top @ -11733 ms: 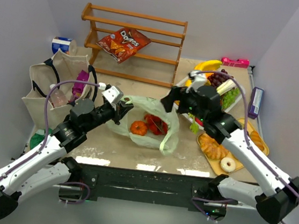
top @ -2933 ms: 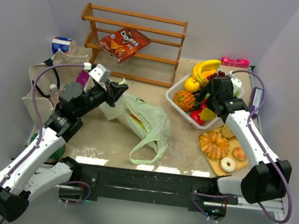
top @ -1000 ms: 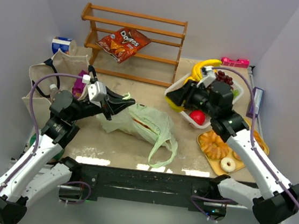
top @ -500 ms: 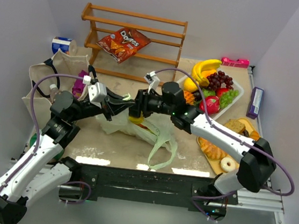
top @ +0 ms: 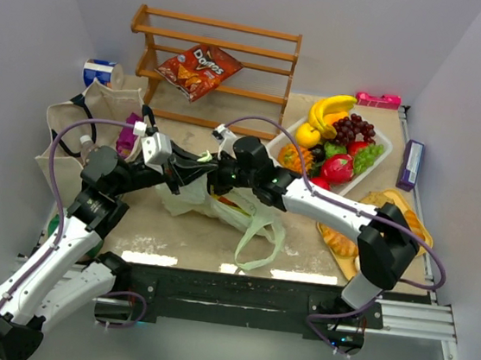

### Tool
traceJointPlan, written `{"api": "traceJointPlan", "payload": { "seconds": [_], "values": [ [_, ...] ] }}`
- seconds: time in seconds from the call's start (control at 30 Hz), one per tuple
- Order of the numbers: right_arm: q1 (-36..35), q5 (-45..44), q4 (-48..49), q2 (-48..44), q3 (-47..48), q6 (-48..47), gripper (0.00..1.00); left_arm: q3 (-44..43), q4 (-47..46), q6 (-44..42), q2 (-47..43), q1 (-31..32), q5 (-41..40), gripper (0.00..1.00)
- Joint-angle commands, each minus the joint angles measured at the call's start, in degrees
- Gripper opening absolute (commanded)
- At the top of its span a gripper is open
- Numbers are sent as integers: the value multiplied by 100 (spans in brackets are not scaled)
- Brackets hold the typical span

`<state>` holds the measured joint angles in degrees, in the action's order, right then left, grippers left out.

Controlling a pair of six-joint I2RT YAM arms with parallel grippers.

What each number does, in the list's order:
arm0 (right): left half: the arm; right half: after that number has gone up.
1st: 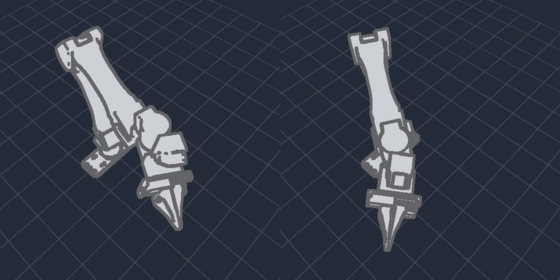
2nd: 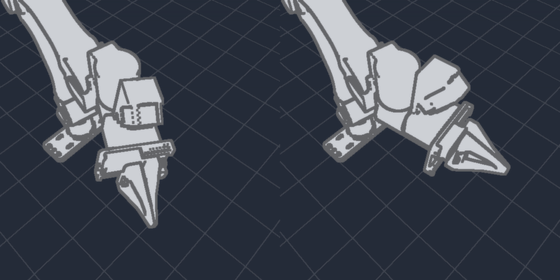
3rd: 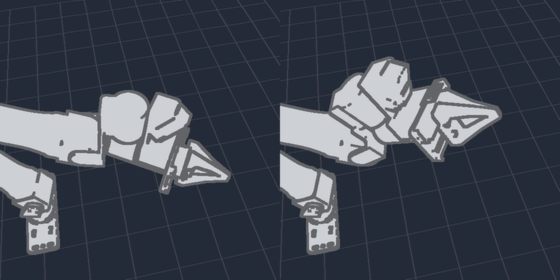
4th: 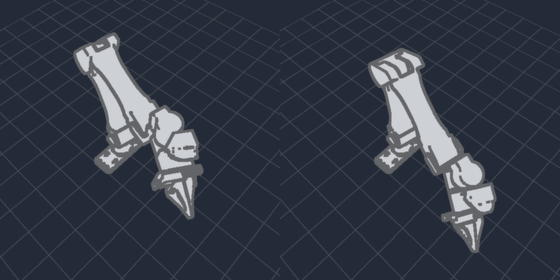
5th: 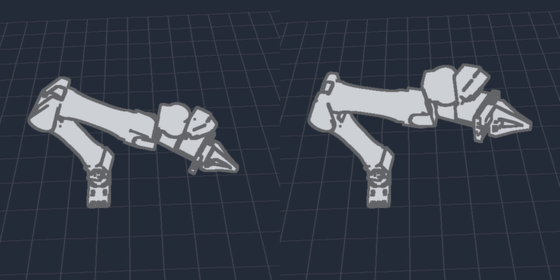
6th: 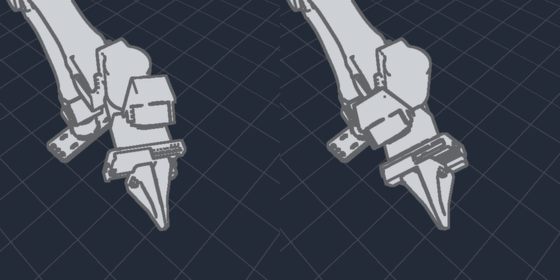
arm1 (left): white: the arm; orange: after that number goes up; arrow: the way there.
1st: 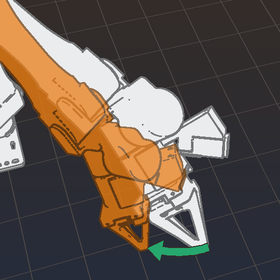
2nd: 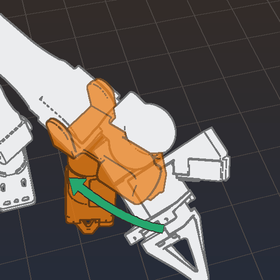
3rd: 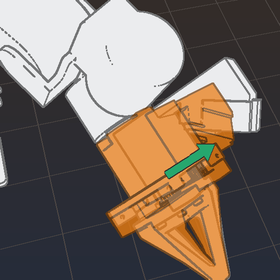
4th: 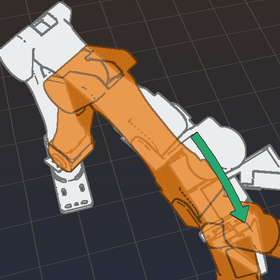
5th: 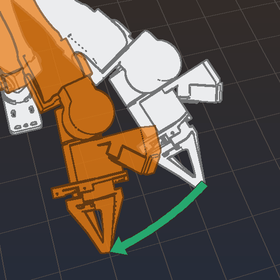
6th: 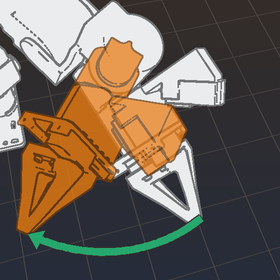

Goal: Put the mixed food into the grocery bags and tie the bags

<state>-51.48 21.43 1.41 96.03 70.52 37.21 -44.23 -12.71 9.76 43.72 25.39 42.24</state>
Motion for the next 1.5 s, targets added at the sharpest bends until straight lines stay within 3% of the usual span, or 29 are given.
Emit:
{"api": "traceJointPlan", "payload": {
  "seconds": [0.0, 0.07, 0.1, 0.2, 0.5, 0.67, 0.8, 0.9, 0.97, 1.13, 1.33, 1.47],
  "values": [
    [-20, -324, -79, -286, 251, -301, 71, -42, -250, -132, -75, -25, 30, 0],
    [-20, -359, -123, -383, 295, -346, 79, -42, -232, -150, -75, -25, 30, 0],
    [-20, -385, -254, -409, 287, -390, 87, -42, -232, -141, -83, -25, 39, 0],
    [-11, -464, -343, -558, 296, -451, 93, -42, -223, -158, -84, -25, 21, 0],
    [480, -956, -852, -1902, 41, -443, 89, 54, -171, -211, -320, -25, -531, 0],
    [1218, -1369, -1731, -2676, 102, -696, 91, 11, -100, -203, -242, -25, -603, 0],
    [1360, -1922, -2555, -3133, 225, -1031, 92, -7, -74, -194, -171, -25, -603, 0],
    [1596, -2905, -3598, -3195, 427, -1146, 95, 2, -65, -202, -171, -25, -620, 0],
    [2226, -3328, -4041, -3283, 323, -1155, 96, 2, -65, -202, -171, -25, -629, 0],
    [3599, -3014, -4421, -3809, -835, -1164, 96, -7, -56, -194, -206, -25, -647, 0],
    [4997, -3126, -3965, -4250, -2068, -1023, 85, -7, -30, -185, -233, -25, -682, 0],
    [5841, -3600, -3517, -4075, -2367, -988, 84, -16, -47, -141, -215, -25, -656, 0]
  ]
}}
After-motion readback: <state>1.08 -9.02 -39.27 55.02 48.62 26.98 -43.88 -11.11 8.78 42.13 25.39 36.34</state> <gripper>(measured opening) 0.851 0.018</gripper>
